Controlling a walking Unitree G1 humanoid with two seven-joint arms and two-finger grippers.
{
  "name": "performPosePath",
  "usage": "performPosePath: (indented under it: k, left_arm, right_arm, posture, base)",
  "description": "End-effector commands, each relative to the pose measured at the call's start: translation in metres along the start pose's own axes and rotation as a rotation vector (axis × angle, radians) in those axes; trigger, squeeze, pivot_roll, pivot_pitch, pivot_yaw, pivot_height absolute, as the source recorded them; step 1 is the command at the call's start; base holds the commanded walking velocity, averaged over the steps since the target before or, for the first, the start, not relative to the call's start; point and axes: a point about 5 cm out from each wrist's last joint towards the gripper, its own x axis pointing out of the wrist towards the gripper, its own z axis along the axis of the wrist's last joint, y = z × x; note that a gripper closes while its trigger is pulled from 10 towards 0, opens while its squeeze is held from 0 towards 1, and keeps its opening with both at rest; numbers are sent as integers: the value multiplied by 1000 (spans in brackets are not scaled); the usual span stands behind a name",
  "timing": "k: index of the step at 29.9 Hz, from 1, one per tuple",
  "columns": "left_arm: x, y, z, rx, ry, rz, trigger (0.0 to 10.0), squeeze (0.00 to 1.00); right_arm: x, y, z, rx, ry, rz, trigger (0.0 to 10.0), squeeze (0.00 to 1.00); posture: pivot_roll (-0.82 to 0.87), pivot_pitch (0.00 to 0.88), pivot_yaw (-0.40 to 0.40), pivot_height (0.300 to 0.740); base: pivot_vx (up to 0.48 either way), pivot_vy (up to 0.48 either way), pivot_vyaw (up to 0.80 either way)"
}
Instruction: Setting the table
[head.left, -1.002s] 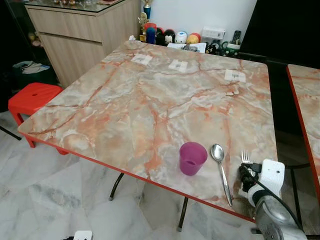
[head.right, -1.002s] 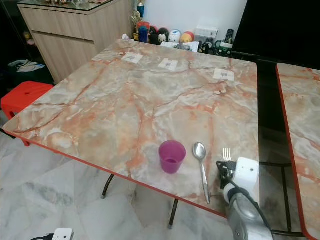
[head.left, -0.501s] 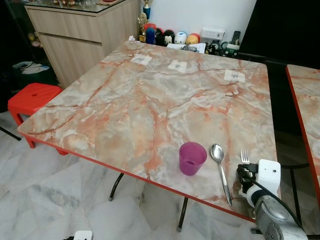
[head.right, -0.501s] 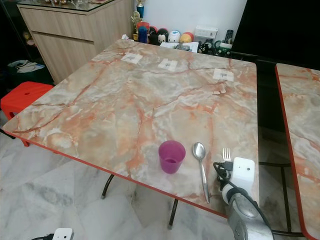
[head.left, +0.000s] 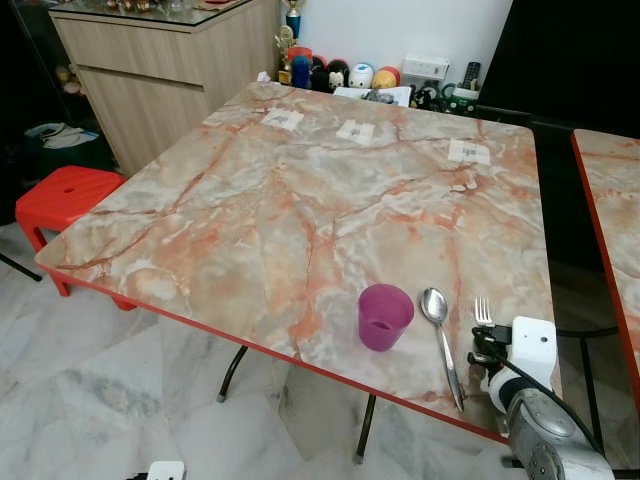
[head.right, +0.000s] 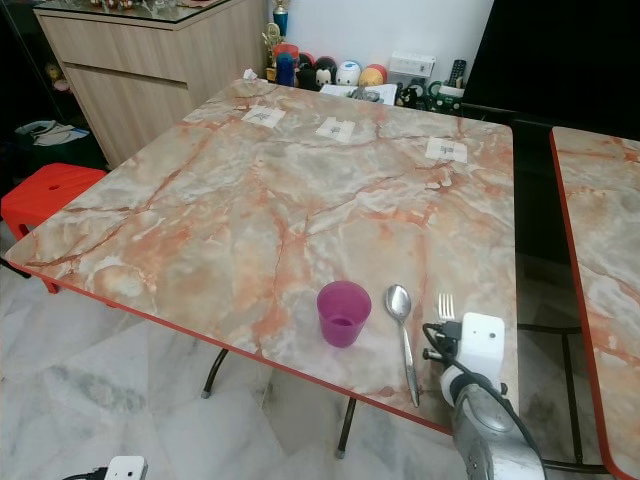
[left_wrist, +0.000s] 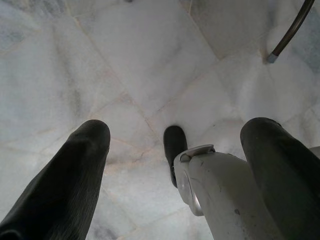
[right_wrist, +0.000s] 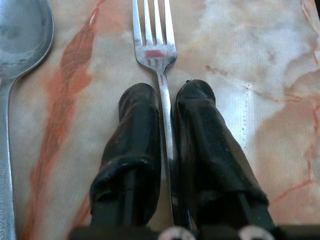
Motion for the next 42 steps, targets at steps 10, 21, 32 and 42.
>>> performPosePath:
  k: [10, 21, 32, 42]
  left_arm:
    - [-2, 0, -8, -16, 33, 6, 10000, 0]
    - [-2, 0, -9, -12, 33, 8, 10000, 0]
    - [-2, 1, -9, -25, 26, 35, 10000, 0]
    - [-2, 0, -9, -30, 21, 36, 10000, 0]
  right_arm:
    - [2, -1, -15, -7, 68, -12, 0, 0]
    - [4, 3, -2, 21, -39, -25, 10000, 0]
    - [-9, 6, 39, 35, -374, -21, 10000, 0]
    - [-9, 16, 58, -43, -489, 81, 10000, 0]
  posture:
    - [-10, 115, -18, 740]
    - [-7, 114, -17, 740]
    - [-12, 109, -19, 740]
    - [-29, 83, -17, 740]
  base:
    - [0, 0, 0]
    - [0, 0, 0]
    - [0, 0, 0]
    - [0, 0, 0]
